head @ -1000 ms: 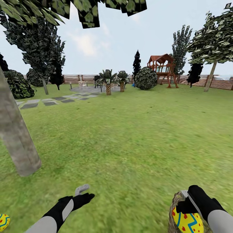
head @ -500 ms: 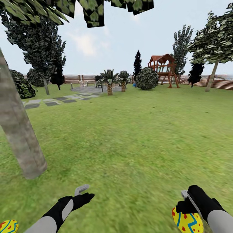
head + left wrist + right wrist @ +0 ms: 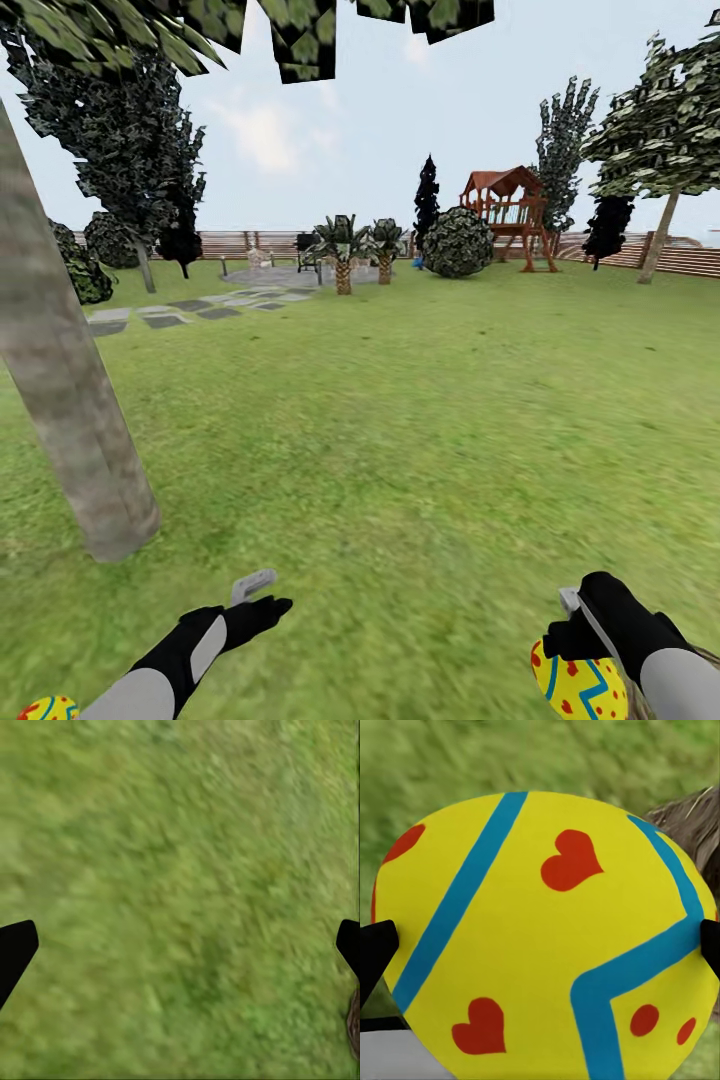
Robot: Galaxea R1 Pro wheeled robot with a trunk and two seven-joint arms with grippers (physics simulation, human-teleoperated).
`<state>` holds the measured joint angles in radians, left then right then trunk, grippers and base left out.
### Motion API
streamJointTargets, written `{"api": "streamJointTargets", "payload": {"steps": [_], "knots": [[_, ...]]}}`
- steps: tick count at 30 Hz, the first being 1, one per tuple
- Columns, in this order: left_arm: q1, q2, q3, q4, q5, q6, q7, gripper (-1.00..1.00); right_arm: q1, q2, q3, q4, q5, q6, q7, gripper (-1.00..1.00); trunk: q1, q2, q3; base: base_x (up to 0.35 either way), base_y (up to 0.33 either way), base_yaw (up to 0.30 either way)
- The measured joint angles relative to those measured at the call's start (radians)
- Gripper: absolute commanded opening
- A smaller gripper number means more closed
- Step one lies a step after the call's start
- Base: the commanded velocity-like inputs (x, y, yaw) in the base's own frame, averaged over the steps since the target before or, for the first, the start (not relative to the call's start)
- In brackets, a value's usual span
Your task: Take the three Easter eggs out of the wicker basket on the lawn in the garden, then place them on the lawn next to a single tree (choose any tree) so that all three eggs are next to the same tree and none are left in the basket.
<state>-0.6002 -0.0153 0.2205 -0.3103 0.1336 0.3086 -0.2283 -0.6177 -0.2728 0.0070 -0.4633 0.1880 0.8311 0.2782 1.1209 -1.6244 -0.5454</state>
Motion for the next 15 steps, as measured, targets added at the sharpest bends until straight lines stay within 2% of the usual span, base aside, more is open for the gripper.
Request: {"api": "streamJointTargets", "payload": {"steps": [3,5,8,11,15], "knots": [[0.000,0.000,0.001,0.005,0.000,-0.002,-0.073,1.00,0.000,-0.001,0.000,0.000,0.000,0.000,0.000,-1.00,0.000,0.000,0.000,0.226,0.006,0.000],[0.000,0.003,0.002,0.006,-0.001,0.000,-0.095,1.00,0.000,0.000,0.000,0.000,-0.001,0.000,0.000,-1.00,-0.001,0.000,0.000,0.323,0.001,0.000],[-0.001,0.009,0.003,0.004,-0.001,0.001,-0.099,1.00,0.000,-0.001,0.000,0.000,-0.001,0.000,0.000,-1.00,-0.001,0.000,0.000,0.333,0.000,0.000],[0.000,0.029,0.016,0.002,0.000,0.002,-0.098,1.00,0.000,0.000,0.000,0.000,-0.001,0.000,0.000,-1.00,-0.001,0.000,0.000,0.338,0.000,0.000],[0.000,0.032,0.023,0.002,0.000,0.002,-0.098,1.00,0.000,-0.001,0.000,0.000,0.000,0.000,0.000,-1.00,-0.001,0.000,0.000,0.341,0.000,0.000]]}}
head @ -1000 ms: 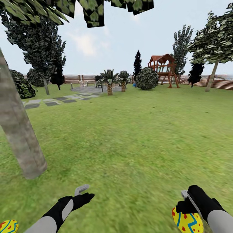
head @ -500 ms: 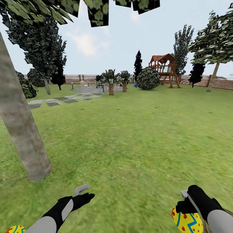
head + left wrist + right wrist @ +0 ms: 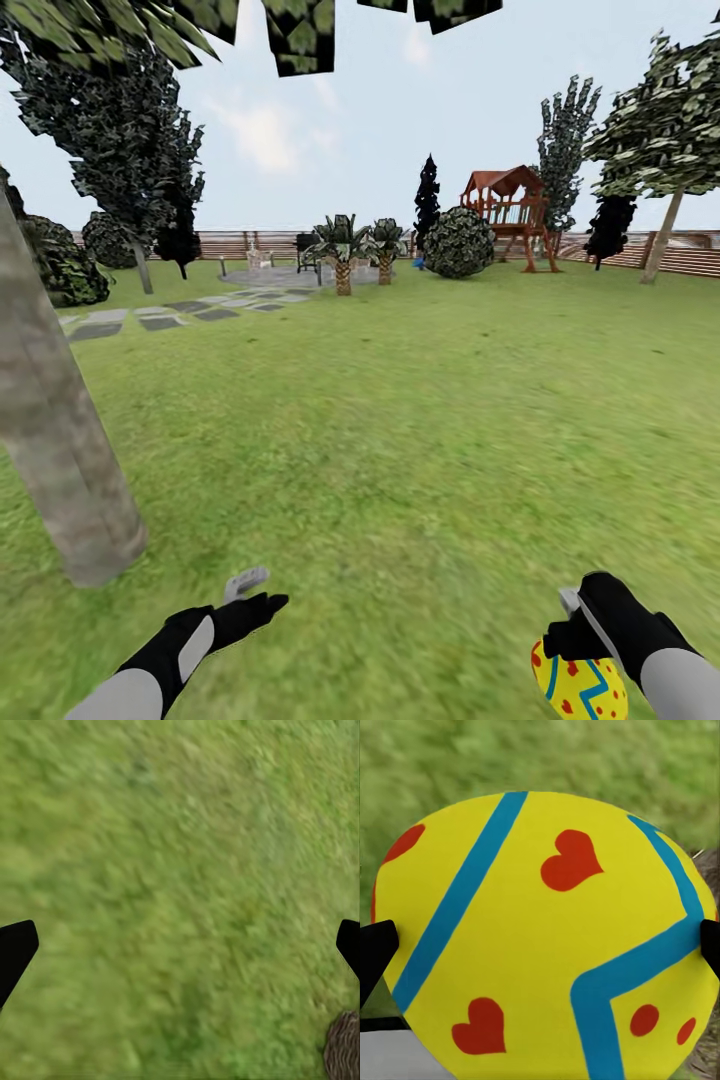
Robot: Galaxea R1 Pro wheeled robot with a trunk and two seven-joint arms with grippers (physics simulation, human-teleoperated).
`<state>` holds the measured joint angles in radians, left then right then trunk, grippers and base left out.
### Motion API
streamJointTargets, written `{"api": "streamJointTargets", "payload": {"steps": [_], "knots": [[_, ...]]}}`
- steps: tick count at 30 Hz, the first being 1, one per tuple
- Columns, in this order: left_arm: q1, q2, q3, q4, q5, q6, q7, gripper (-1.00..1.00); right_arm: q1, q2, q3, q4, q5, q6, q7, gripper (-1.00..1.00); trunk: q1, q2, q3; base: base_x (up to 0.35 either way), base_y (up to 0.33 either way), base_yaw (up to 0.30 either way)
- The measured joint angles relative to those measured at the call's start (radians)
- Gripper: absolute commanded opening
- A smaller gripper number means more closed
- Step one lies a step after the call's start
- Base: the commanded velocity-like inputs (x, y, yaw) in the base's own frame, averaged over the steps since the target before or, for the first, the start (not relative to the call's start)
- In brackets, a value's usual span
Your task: Take the three Easter eggs out of the wicker basket on the lawn in the garden, then place them on the lawn next to a single tree (choose any tree) so that all three eggs are next to the same tree and none are left in the basket.
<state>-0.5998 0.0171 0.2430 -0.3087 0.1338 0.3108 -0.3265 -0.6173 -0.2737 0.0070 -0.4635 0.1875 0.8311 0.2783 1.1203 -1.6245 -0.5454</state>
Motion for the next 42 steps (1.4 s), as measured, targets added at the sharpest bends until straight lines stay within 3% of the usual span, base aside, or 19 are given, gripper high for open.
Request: {"api": "streamJointTargets", "payload": {"steps": [42], "knots": [[0.000,-0.006,-0.003,0.003,-0.003,0.000,0.005,1.00,0.000,-0.002,-0.001,0.000,-0.001,0.000,0.002,-1.00,0.000,0.000,0.000,0.341,0.000,0.000]]}}
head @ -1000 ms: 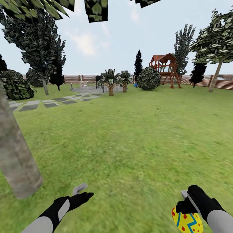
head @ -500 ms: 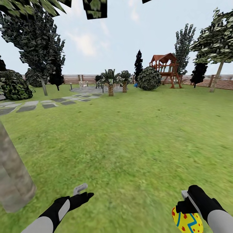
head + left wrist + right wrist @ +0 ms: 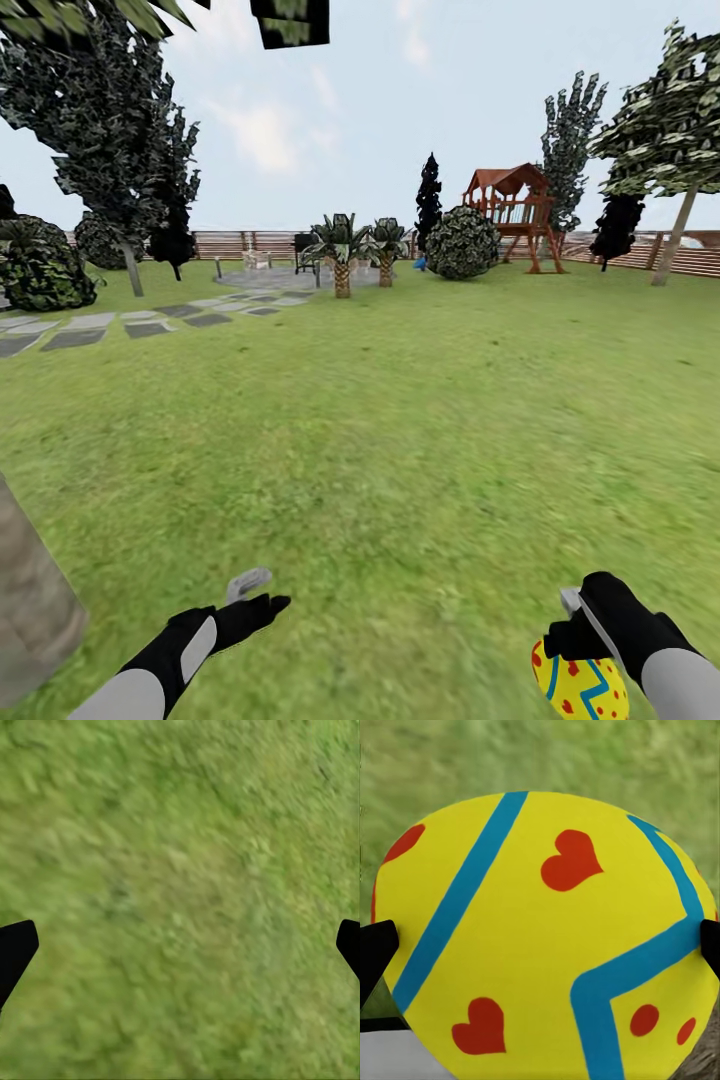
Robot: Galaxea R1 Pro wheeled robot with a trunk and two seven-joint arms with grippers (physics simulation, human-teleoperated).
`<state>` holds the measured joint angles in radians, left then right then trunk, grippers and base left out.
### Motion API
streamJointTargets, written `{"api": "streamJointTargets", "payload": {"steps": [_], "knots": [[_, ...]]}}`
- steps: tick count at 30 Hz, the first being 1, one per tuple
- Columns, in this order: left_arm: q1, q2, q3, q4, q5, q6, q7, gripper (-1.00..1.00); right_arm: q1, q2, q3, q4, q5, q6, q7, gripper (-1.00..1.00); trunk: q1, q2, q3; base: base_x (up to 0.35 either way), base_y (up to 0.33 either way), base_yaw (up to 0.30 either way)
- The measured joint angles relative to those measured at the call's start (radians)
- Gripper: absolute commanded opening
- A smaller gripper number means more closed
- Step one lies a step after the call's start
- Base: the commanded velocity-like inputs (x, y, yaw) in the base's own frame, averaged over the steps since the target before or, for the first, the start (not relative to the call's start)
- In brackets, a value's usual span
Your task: Take the three Easter eggs out of the wicker basket on the lawn in the garden, then place them on the lawn next to a single tree (choose any tree) so that all three eggs are next to the same tree and none are left in the basket.
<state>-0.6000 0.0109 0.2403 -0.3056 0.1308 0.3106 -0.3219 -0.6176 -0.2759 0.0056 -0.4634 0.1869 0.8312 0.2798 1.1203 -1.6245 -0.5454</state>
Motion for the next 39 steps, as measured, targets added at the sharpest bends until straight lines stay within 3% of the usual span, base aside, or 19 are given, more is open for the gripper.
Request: {"api": "streamJointTargets", "payload": {"steps": [39], "knots": [[0.000,-0.002,-0.002,0.000,-0.003,0.000,-0.002,1.00,0.000,-0.001,-0.001,-0.001,-0.001,0.000,0.001,-1.00,0.000,0.000,0.000,0.341,0.000,0.000]]}}
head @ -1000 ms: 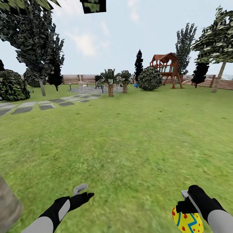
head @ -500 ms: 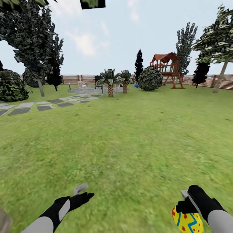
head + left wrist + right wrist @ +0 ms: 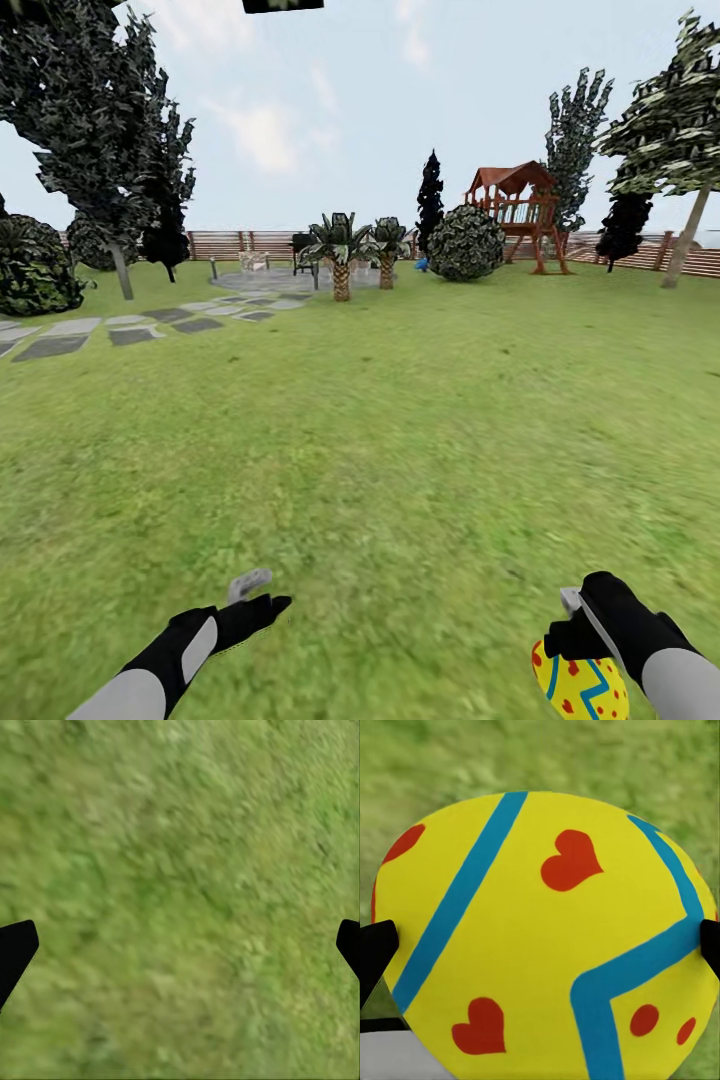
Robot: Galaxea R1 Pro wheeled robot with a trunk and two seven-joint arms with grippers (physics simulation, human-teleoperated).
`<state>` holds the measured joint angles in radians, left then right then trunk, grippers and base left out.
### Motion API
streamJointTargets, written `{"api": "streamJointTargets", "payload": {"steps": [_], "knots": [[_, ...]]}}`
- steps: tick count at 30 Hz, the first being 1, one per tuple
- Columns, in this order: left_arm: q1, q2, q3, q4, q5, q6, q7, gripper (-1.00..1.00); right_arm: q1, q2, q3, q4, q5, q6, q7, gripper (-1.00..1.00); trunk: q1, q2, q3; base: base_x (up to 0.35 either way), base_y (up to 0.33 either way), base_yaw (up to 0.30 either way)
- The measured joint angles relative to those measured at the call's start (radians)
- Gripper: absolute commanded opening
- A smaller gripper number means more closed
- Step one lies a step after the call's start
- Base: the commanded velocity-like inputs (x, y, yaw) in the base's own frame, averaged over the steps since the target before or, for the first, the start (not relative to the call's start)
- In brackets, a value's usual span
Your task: Take the three Easter eggs out of the wicker basket on the lawn in the garden, then place them on the lawn next to a single tree (choose any tree) so that all three eggs are next to the same tree and none are left in the basket.
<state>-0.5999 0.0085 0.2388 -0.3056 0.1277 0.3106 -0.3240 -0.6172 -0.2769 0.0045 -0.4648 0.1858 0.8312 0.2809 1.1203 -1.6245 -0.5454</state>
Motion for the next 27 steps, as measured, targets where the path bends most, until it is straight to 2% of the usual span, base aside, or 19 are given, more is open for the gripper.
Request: {"api": "streamJointTargets", "payload": {"steps": [27], "knots": [[0.000,-0.001,-0.001,0.004,-0.001,0.001,0.001,1.00,0.000,-0.002,-0.003,0.000,0.000,0.000,0.002,-1.00,0.000,0.000,0.000,0.341,0.000,0.000]]}}
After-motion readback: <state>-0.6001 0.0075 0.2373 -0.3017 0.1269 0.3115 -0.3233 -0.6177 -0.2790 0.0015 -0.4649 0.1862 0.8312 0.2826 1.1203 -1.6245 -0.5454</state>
